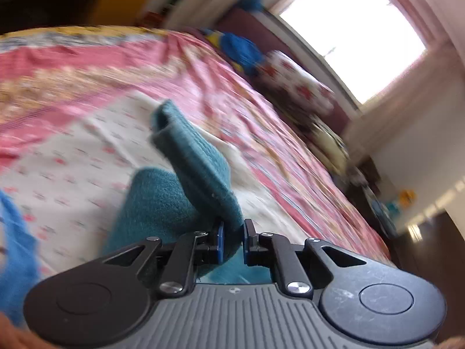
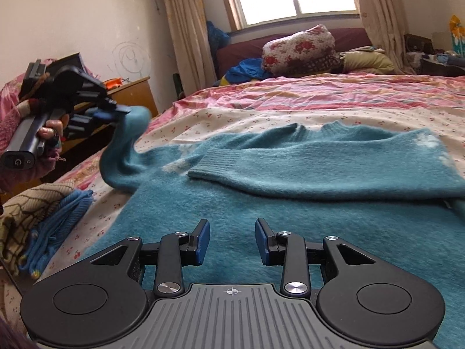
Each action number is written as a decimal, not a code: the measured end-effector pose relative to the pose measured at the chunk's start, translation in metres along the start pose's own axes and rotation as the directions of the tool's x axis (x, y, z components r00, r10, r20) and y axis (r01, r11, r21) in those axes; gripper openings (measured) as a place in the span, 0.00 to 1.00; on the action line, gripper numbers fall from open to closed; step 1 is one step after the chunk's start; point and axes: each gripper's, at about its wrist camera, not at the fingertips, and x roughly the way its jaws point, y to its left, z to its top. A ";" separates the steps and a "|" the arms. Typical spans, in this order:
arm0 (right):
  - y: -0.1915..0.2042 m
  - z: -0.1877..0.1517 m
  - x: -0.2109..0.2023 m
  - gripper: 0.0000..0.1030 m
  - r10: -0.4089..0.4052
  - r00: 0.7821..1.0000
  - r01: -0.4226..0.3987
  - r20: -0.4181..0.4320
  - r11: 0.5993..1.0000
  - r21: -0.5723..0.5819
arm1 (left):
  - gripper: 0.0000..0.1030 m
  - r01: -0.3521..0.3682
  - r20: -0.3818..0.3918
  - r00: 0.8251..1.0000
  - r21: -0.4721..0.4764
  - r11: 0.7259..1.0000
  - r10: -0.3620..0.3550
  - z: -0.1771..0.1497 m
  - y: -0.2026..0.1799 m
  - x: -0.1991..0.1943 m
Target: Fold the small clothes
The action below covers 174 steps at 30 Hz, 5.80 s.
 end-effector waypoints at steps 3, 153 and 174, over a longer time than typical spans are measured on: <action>-0.011 -0.002 -0.003 0.33 -0.018 1.000 0.018 0.004 0.999 0.027 | 0.17 0.059 -0.064 0.996 0.068 0.996 -0.055 -0.022 -0.031 0.009; 0.083 0.090 0.142 0.08 -0.102 0.993 0.083 -0.050 0.951 -0.299 | 0.54 -0.158 -0.020 0.977 0.596 0.787 0.212 -0.173 0.033 -0.075; -0.064 0.067 0.026 0.43 -0.316 0.948 0.317 -0.026 0.948 0.039 | 0.34 -0.286 0.109 0.954 0.601 0.746 0.278 -0.181 0.029 -0.105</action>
